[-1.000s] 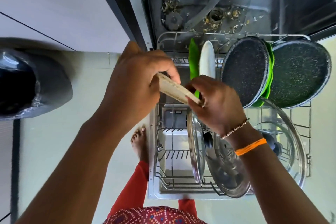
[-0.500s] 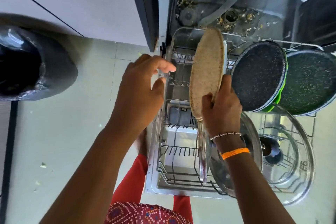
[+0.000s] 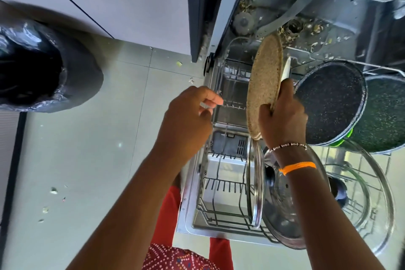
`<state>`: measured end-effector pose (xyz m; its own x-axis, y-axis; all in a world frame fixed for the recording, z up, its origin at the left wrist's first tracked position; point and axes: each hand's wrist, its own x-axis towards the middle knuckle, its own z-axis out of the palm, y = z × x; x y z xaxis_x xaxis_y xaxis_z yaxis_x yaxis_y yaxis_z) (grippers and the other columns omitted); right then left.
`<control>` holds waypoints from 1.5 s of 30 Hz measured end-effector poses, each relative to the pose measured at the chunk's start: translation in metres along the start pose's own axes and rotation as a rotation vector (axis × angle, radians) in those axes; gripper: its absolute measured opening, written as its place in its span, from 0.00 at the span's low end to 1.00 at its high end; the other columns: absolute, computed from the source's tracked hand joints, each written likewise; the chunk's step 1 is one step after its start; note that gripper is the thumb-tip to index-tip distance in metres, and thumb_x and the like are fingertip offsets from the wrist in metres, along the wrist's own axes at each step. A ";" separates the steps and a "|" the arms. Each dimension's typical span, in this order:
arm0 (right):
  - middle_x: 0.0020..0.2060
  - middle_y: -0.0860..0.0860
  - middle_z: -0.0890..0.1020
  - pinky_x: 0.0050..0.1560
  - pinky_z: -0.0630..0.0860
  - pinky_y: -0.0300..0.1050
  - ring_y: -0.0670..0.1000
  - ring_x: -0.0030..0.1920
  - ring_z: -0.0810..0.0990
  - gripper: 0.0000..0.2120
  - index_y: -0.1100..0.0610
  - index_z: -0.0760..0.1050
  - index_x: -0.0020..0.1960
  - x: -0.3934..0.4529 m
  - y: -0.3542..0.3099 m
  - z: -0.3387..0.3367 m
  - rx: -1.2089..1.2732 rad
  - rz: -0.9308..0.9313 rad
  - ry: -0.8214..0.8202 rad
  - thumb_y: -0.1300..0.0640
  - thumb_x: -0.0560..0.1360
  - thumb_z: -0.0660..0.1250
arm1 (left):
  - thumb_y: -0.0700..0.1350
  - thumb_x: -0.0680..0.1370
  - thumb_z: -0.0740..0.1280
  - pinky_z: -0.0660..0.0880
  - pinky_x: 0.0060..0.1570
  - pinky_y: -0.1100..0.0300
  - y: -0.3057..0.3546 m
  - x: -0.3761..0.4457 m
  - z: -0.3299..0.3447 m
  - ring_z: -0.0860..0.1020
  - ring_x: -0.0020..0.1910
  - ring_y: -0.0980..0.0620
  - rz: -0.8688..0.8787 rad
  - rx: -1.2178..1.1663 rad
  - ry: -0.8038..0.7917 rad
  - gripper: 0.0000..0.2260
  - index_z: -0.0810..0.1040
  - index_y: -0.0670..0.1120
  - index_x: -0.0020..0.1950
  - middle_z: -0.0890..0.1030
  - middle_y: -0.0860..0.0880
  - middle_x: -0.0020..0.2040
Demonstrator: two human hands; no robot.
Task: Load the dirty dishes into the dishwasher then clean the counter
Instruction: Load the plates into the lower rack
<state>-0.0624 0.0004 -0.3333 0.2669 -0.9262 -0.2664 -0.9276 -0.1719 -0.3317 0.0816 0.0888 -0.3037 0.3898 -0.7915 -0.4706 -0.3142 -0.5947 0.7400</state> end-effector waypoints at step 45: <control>0.41 0.53 0.81 0.48 0.77 0.51 0.55 0.41 0.80 0.08 0.61 0.78 0.47 -0.043 -0.158 -0.004 0.600 0.033 -0.138 0.67 0.73 0.61 | 0.33 0.76 0.60 0.71 0.38 0.66 0.004 -0.008 -0.112 0.77 0.44 0.58 -0.247 -0.416 -0.067 0.13 0.78 0.48 0.52 0.80 0.52 0.48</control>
<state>0.0713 0.0661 -0.2660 0.3091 -0.8689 -0.3865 -0.6376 0.1122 -0.7622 0.1748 0.1084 -0.2434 0.3484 -0.6490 -0.6763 0.1586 -0.6703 0.7250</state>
